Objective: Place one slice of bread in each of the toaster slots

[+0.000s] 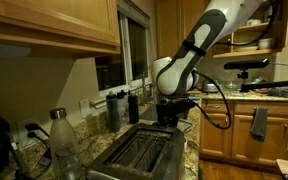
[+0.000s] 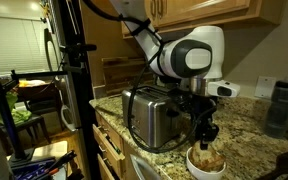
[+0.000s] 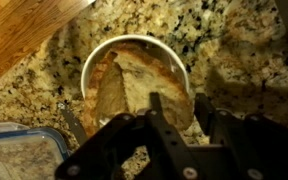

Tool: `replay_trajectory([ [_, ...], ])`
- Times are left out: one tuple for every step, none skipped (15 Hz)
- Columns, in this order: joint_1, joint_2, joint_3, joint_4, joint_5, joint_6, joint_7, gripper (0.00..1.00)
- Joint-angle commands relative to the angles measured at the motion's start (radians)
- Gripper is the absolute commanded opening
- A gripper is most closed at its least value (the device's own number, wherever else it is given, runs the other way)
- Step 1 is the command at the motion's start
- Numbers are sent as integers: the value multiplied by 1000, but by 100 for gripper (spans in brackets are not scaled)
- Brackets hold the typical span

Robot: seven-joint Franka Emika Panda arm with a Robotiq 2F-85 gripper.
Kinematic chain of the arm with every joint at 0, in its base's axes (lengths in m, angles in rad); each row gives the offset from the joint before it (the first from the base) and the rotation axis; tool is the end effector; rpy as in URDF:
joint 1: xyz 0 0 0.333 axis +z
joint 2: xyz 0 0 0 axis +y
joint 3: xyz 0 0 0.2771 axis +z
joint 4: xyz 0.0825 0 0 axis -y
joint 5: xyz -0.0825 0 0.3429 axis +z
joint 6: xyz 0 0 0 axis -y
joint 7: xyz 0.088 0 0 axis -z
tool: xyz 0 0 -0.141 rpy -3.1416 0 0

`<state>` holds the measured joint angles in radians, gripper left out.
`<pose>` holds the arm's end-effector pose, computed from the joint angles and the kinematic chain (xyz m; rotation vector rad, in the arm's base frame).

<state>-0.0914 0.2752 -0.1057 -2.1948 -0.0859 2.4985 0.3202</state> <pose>0.5142 -0.1050 0.2226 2.9865 -0.6755 0.0522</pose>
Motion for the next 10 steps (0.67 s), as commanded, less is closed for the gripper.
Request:
replay_trajectory([
  [19, 8, -17, 3, 13, 22, 13, 25],
  [19, 7, -18, 4, 14, 23, 13, 21],
  [18, 6, -18, 4, 15, 23, 14, 22],
  [17, 3, -17, 5, 18, 23, 14, 14],
  [16, 0, -17, 7, 23, 23, 15, 12],
  [15, -3, -15, 9, 30, 23, 13, 9],
  [13, -9, -12, 12, 41, 24, 10, 7],
  [13, -12, -11, 15, 52, 27, 9, 9],
  [12, -16, -11, 20, 61, 27, 8, 10],
  [12, -17, -10, 25, 69, 27, 6, 8],
])
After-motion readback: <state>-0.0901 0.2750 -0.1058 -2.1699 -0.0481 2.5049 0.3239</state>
